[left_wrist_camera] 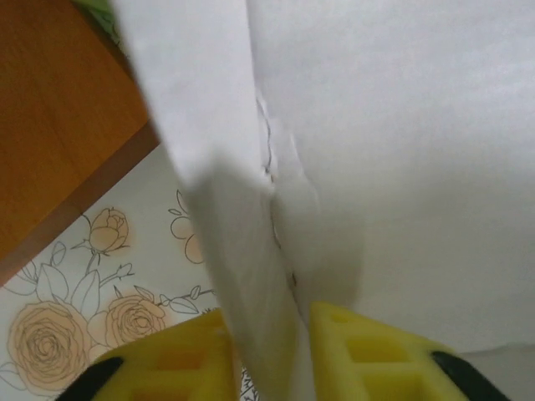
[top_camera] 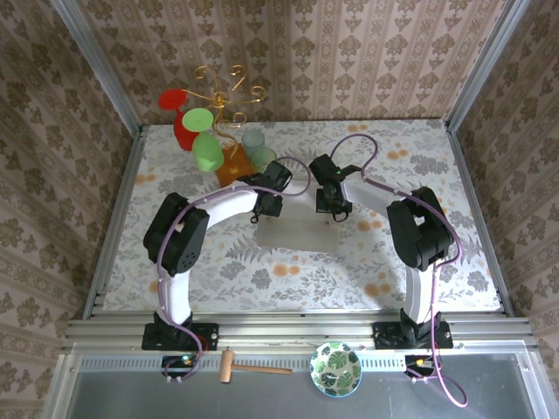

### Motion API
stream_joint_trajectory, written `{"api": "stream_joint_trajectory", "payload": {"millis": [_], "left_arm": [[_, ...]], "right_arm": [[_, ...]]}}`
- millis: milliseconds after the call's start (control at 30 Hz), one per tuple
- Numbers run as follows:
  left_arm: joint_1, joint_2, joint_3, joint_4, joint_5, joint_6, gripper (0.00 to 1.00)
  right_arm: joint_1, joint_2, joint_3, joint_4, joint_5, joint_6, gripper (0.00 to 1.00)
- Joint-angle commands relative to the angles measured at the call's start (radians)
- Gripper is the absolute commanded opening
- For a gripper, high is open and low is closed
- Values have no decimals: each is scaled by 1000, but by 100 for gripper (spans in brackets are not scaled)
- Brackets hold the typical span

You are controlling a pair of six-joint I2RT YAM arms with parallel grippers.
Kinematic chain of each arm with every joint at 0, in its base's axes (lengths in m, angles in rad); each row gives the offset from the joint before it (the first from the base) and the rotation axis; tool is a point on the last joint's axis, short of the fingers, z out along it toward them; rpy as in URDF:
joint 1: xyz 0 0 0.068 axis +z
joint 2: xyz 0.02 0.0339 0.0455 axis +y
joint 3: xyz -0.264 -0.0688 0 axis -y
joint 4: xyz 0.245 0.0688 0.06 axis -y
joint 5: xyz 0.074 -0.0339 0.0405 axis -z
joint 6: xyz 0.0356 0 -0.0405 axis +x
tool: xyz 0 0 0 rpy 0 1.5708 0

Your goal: Fold the paper box

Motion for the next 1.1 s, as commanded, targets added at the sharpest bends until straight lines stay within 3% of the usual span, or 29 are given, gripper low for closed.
{"api": "stream_joint_trajectory", "payload": {"millis": [0, 333, 633, 800, 1067], "left_arm": [[22, -59, 39, -37, 78, -4, 40], [92, -36, 59, 17, 226, 47, 44], [104, 24, 87, 16, 208, 44, 17], [87, 37, 90, 2, 126, 46, 0], [20, 68, 133, -87, -107, 31, 0]], "right_arm": [[-5, 29, 6, -36, 2, 0, 0], [-7, 35, 9, -31, -10, -2, 0], [-8, 31, 4, -31, -14, -3, 0], [-8, 30, 3, -32, -14, -4, 0], [-6, 29, 4, -40, -11, 5, 0]]}}
